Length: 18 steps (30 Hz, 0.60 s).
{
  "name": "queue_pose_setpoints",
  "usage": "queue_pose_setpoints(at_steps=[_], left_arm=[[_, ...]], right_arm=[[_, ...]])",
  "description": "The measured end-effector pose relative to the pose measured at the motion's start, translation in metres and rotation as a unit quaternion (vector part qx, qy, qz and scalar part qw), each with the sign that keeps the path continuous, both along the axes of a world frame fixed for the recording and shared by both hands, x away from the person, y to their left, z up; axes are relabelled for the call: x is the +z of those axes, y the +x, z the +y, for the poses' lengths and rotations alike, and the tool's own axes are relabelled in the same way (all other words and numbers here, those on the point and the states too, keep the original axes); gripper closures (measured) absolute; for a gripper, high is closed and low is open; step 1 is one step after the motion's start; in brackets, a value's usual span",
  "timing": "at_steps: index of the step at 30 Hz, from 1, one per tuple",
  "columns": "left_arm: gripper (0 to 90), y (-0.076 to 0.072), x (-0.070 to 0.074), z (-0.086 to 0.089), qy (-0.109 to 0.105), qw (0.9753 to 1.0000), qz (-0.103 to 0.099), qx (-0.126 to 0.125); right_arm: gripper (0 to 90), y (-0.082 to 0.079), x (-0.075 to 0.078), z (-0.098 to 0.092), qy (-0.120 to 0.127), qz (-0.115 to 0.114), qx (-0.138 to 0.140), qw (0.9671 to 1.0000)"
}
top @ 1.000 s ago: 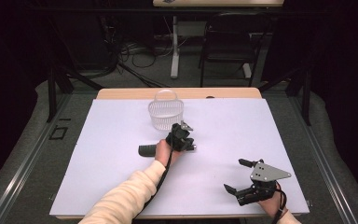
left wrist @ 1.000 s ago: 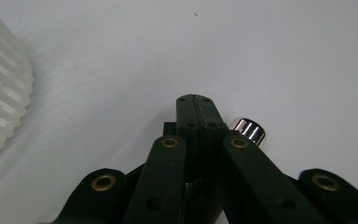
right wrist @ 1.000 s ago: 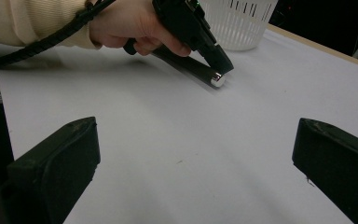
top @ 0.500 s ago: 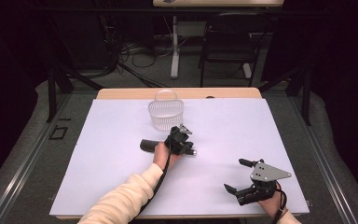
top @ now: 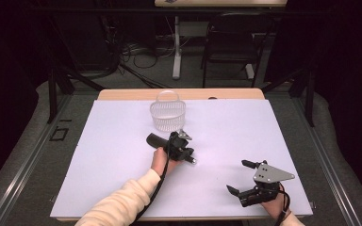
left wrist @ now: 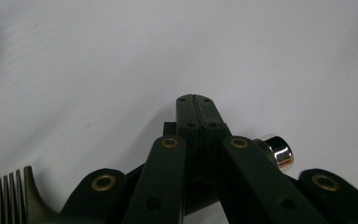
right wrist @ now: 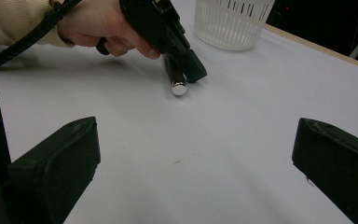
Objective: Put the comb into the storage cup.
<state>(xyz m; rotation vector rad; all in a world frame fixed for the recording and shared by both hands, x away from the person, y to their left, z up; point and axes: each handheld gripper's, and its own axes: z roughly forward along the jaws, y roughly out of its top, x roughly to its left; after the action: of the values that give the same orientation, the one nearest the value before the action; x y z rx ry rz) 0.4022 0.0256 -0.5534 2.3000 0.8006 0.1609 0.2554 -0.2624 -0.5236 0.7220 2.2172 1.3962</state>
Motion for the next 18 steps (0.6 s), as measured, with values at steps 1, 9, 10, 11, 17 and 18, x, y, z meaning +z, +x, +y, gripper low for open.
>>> queue_pose_setpoints(at_steps=[1,9,10,11,17,18], left_arm=[[90.0,-0.001,0.0,0.001,-0.001,1.0,0.001,-0.001],[90.0,-0.009,0.001,0.01,0.005,0.9997,0.014,-0.018],[90.0,-0.01,0.002,0.011,0.006,0.9996,0.014,-0.022],[90.0,-0.011,0.002,0.012,0.007,0.9996,0.015,-0.022],[90.0,-0.015,0.003,0.019,0.009,0.9993,0.025,-0.026],[90.0,-0.016,0.003,0.02,0.01,0.9992,0.025,-0.027]], right_arm=[[0.3,0.0,0.0,0.0,0.0,0.0,0.0,1.0],[0.3,0.0,0.0,0.0,0.0,0.0,-0.002,1.0],[0.3,0.0,0.0,0.0,0.0,0.0,-0.002,1.0],[0.3,0.0,0.0,0.0,0.001,0.0,-0.002,1.0],[0.4,0.0,0.0,0.0,0.001,-0.001,-0.003,1.0],[0.4,0.0,0.0,0.0,0.0,0.0,-0.003,1.0]])
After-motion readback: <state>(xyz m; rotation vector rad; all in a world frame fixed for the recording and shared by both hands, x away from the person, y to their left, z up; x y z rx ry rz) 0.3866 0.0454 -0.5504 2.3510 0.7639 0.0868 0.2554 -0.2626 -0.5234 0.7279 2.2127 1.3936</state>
